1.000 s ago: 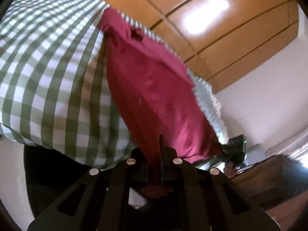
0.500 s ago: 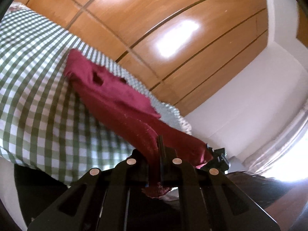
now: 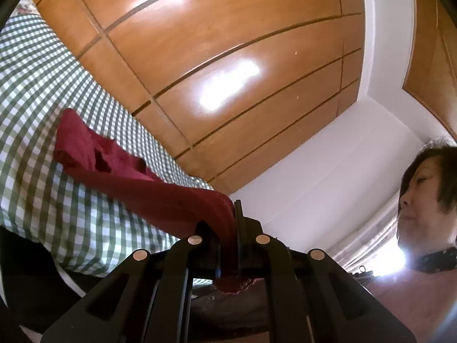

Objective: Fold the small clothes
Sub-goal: 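Lift the hem with both grippers and fold it toward the collar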

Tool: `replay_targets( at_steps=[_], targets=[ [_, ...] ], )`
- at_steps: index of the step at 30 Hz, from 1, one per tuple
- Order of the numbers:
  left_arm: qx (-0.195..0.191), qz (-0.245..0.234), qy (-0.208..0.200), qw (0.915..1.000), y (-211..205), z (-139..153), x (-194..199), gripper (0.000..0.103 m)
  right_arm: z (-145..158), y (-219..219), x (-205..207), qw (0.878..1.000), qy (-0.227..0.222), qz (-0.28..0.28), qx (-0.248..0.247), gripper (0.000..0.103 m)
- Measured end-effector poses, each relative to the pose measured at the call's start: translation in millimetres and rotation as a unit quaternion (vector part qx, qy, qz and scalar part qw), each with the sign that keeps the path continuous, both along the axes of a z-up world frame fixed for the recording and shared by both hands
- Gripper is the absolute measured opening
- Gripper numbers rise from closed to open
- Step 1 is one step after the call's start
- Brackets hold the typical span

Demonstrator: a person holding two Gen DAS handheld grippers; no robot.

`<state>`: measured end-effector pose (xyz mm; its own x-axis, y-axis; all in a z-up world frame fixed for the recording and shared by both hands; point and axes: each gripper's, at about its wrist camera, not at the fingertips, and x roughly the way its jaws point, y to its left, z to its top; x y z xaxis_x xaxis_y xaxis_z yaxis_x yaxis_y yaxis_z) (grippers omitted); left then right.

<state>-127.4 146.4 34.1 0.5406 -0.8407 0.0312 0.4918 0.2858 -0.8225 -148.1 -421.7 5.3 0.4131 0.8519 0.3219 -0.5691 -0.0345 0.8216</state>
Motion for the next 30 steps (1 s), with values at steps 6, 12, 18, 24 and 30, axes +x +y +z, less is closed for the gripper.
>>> replay_targets(
  at_steps=[6,12,18,24,30],
  targets=[
    [-0.022,0.016,0.052,0.9983,5,-21,39,0.006,-22,-11,35,0.998,0.049,-0.021,0.038,0.011],
    [-0.002,0.035,0.107,0.9936,1,-45,98,0.006,-55,-19,90,0.990,0.128,-0.047,0.045,0.012],
    [0.059,0.049,0.153,0.9852,-10,-65,157,0.006,-87,-28,143,0.972,0.221,-0.063,0.050,0.012],
    [0.115,0.069,0.181,0.9743,-20,-82,197,0.006,-102,-29,186,0.961,0.265,-0.076,0.036,0.015],
    [0.137,0.095,0.199,0.9656,-22,-98,225,0.006,-108,-25,215,0.955,0.283,-0.090,0.015,0.015]
  ],
)
